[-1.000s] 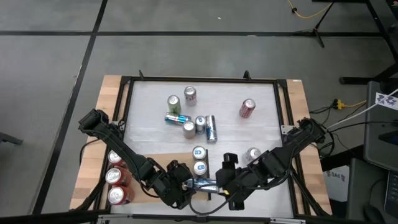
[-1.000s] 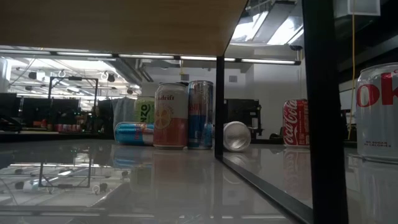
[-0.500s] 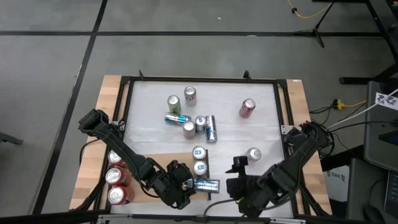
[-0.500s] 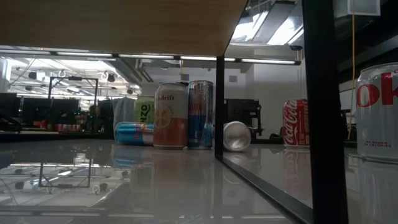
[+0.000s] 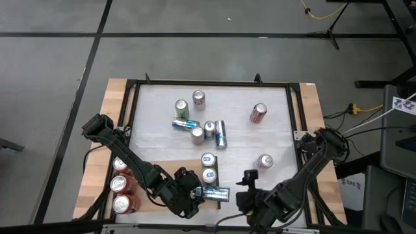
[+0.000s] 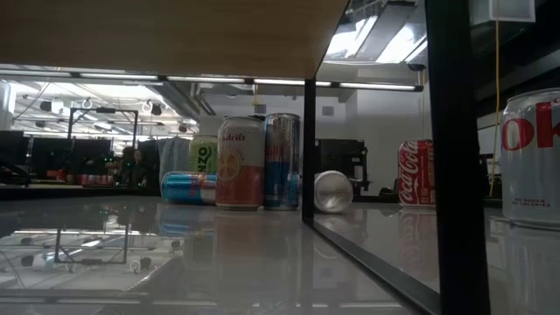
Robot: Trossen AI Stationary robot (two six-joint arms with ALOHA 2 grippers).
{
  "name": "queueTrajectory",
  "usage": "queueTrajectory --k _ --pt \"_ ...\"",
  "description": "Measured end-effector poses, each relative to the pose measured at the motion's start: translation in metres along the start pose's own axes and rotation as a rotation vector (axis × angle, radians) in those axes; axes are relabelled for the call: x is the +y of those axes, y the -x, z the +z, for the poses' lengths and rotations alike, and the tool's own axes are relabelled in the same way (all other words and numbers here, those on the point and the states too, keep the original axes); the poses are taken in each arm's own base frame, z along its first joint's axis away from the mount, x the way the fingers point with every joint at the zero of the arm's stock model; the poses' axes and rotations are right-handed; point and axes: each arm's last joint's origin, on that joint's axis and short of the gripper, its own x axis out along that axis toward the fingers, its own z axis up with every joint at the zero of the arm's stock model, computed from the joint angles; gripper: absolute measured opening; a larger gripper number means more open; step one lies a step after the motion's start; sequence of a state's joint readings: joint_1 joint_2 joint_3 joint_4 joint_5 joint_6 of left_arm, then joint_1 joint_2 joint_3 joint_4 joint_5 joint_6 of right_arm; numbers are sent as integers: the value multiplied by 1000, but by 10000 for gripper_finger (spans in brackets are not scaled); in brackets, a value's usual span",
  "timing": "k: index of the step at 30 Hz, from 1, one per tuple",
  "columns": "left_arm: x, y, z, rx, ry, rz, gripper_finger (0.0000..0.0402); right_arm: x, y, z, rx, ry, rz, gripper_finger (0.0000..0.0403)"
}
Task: Place canned beverage on shelf
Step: Put the blue soda can on the shelf aligned with the blue soda cans
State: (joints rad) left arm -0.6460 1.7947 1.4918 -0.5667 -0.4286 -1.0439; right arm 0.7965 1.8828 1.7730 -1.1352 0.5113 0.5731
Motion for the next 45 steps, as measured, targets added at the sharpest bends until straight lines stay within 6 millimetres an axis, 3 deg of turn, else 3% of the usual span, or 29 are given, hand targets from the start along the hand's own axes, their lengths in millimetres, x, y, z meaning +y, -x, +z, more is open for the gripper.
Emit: queueTrajectory --k 8,18,29,45 --pt "0 0 0 0 0 0 295 -4 -9 6 -77 -17 -58 301" --pt "1 -1 3 0 7 1 295 -8 -14 20 -146 -13 -13 301" --pt "2 -2 3 -1 2 3 295 -9 0 31 -181 7 24 301" --pt "2 -2 3 -1 1 4 295 -9 1 31 -170 15 46 301"
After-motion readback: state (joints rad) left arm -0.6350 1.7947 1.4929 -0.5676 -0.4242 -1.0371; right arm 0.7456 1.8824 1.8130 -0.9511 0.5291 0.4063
